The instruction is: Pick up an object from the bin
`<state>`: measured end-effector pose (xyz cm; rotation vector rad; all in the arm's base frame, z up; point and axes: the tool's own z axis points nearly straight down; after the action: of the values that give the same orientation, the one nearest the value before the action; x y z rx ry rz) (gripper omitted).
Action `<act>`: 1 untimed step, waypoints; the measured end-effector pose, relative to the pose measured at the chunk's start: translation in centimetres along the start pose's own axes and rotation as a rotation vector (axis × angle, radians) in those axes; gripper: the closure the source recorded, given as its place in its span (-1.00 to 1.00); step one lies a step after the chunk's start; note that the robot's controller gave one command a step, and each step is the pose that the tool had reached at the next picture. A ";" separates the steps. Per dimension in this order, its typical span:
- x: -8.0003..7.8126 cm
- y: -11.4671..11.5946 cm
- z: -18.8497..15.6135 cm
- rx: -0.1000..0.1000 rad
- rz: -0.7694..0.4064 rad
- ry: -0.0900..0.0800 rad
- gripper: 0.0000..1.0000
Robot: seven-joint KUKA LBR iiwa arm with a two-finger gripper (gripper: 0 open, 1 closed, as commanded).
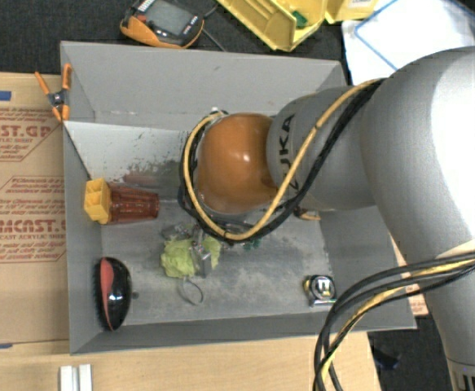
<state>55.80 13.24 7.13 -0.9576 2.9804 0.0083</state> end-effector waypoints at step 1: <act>0.0 0.0 0.0 0.000 0.000 0.000 1.00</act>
Offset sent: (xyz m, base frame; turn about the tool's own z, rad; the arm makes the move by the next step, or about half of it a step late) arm 0.0001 0.0000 0.0652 0.0000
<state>55.79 13.25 7.16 -0.9579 2.9805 0.0089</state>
